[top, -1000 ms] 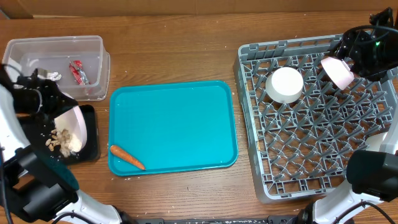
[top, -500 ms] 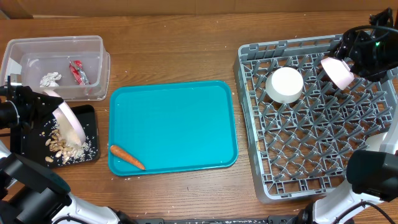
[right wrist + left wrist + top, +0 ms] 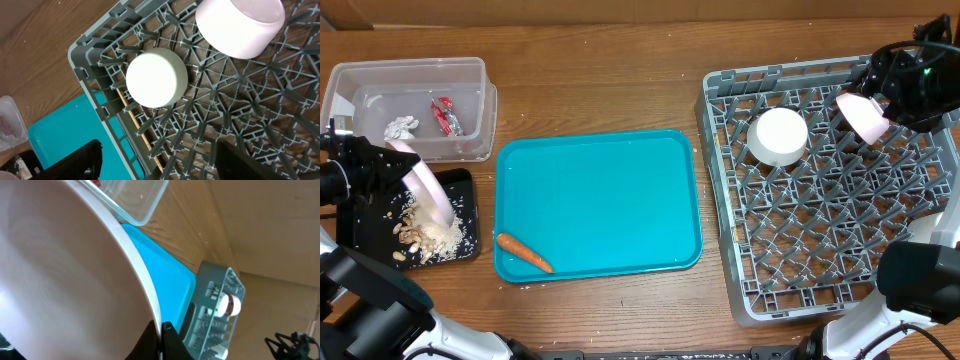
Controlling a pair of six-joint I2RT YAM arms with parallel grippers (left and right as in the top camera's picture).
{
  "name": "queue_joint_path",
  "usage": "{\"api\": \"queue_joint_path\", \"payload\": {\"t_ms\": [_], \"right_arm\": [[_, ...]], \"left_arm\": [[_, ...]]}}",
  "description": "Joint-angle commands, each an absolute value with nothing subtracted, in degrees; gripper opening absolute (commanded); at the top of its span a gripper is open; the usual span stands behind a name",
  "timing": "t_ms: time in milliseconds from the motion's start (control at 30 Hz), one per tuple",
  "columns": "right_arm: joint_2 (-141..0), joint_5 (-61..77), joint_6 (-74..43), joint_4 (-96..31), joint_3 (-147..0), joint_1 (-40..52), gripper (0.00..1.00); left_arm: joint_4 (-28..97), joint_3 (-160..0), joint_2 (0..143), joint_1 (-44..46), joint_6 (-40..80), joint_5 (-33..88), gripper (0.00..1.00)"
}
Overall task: Sort waste into correct bins and load items into the dishwasher
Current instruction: 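Lift the plate left and tip it over the black tray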
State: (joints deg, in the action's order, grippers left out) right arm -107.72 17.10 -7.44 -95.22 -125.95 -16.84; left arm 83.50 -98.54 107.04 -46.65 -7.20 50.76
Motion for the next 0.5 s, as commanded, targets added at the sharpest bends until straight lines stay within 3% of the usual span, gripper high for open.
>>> {"api": "queue_joint_path", "payload": {"t_ms": [0, 467], "right_arm": [[-105.97, 16.56, -7.01, -95.07, -127.46, -16.62, 0.75], [-105.97, 16.56, -7.01, -95.24, -127.46, -16.62, 0.75]], "left_arm": [[84.31, -99.48, 107.02, -47.31, -8.84, 51.55, 0.04], [82.87, -99.48, 107.35, -47.22, -9.23, 55.55, 0.04]]}}
